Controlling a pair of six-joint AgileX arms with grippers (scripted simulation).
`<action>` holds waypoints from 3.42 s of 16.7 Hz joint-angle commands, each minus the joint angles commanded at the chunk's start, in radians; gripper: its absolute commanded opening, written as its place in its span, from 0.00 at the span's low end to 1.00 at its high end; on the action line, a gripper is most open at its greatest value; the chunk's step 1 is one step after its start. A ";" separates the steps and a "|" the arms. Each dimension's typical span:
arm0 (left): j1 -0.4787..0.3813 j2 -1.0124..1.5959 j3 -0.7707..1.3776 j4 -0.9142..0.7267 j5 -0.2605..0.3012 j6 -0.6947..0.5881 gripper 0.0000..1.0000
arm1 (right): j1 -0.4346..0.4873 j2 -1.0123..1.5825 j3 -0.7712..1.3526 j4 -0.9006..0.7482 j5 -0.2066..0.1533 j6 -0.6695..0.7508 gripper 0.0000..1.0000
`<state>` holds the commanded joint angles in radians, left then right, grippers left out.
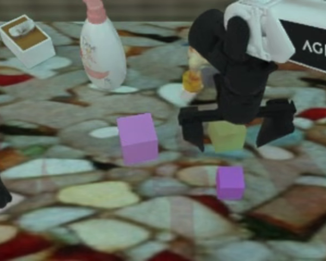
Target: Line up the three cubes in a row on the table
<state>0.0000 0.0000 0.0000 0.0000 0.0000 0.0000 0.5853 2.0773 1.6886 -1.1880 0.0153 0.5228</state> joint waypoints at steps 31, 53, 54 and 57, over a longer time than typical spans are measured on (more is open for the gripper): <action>0.000 0.000 0.000 0.000 0.000 0.000 1.00 | -0.105 0.331 0.173 0.164 -0.010 -0.258 0.70; 0.000 0.000 0.000 0.000 0.000 0.000 1.00 | -0.100 0.300 0.234 0.089 -0.008 -0.260 0.00; 0.000 0.000 0.000 0.000 0.000 0.000 1.00 | -0.098 0.293 0.259 0.056 -0.008 -0.261 0.00; 0.000 0.000 0.000 0.000 0.000 0.000 1.00 | -0.095 0.271 0.334 -0.048 -0.007 -0.262 0.00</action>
<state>0.0000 0.0000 0.0000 0.0000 0.0000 0.0000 0.4900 2.3483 2.0228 -1.2356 0.0081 0.2610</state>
